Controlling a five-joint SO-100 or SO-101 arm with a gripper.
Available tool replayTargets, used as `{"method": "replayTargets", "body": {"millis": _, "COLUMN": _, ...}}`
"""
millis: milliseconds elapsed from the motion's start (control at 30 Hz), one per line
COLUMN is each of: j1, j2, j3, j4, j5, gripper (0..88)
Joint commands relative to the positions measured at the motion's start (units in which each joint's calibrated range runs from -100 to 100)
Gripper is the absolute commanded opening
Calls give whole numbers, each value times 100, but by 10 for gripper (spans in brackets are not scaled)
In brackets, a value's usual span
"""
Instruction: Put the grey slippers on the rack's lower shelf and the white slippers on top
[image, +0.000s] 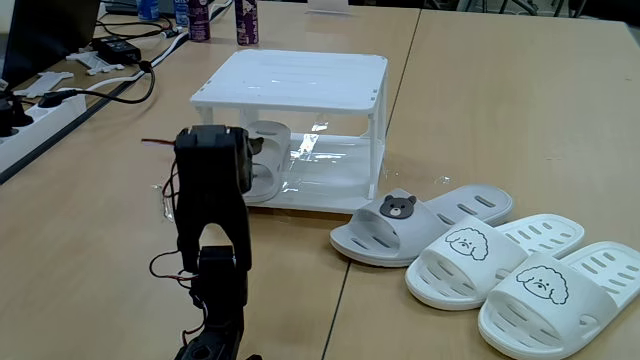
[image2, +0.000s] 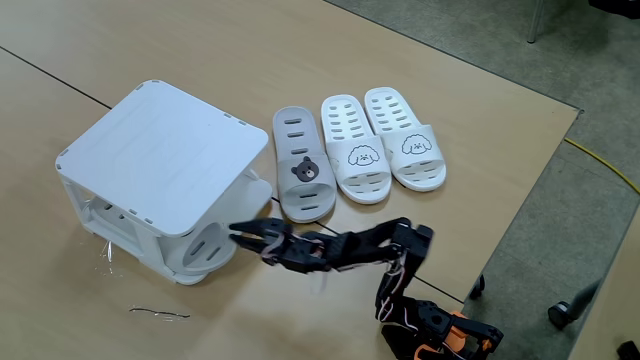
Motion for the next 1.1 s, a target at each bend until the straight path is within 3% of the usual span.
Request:
{"method": "replayTargets", "body": {"millis": 0, "j1": -4, "j2": -774, "j3": 1826, "j4": -1926, "j5": 42, "gripper": 6}}
{"method": "replayTargets", "body": {"millis": 67, "j1": -21, "j2": -766, "j3": 2575, "j4": -2573, "j5": 42, "gripper": 7}}
{"method": "replayTargets", "body": {"millis": 200, "j1": 201, "j2": -640, "j3": 3405, "j4": -2884, "j5": 42, "gripper": 7}}
{"method": "replayTargets", "body": {"millis": 600, "j1": 2792, "j2": 2474, "j3": 2367, "j4": -5041, "j5": 42, "gripper": 13}}
{"method": "replayTargets", "body": {"millis": 767, "j1": 3359, "j2": 2878, "j3": 1600, "j4": -5041, "j5": 42, "gripper": 174}}
{"method": "replayTargets", "body": {"millis": 1067, "j1": 3368, "j2": 3685, "j3": 49, "j4": -5032, "j5": 42, "gripper": 262}}
